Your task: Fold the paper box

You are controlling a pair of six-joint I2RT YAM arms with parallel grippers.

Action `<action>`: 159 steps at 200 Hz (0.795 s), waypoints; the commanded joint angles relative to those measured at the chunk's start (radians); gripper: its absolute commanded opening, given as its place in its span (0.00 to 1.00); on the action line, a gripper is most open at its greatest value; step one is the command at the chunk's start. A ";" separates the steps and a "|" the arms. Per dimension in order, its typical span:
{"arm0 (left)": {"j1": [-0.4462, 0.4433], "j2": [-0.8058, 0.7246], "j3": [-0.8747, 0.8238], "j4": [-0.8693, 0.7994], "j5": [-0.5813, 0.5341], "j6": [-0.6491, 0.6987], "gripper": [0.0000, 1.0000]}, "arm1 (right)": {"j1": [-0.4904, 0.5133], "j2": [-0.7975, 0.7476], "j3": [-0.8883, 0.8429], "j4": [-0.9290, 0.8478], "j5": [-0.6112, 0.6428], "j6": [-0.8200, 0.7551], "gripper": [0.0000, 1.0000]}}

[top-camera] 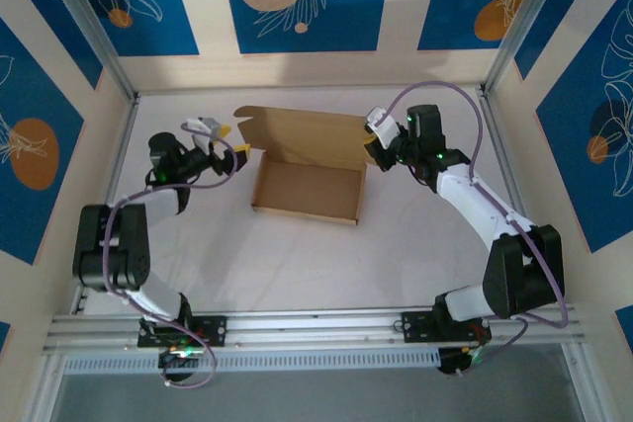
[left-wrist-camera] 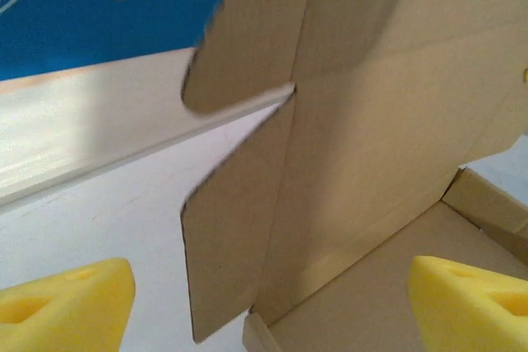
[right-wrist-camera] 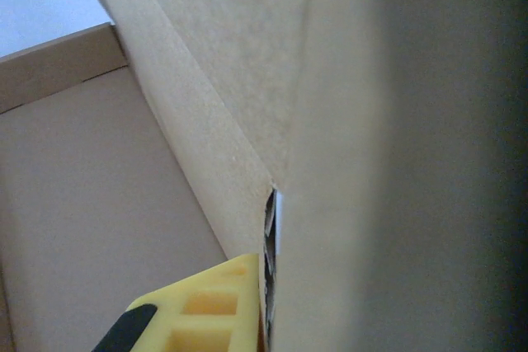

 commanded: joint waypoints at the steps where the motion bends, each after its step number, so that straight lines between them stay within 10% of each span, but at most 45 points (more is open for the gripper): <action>1: 0.009 0.057 0.066 0.119 0.074 0.034 0.86 | -0.005 -0.008 -0.010 0.037 -0.080 -0.024 0.12; 110: 0.008 0.238 0.237 0.107 0.033 0.081 0.89 | -0.019 -0.040 -0.031 -0.001 -0.176 -0.069 0.12; 159: -0.029 0.265 0.262 0.056 0.089 0.117 0.74 | -0.012 -0.010 0.004 -0.016 -0.140 -0.044 0.11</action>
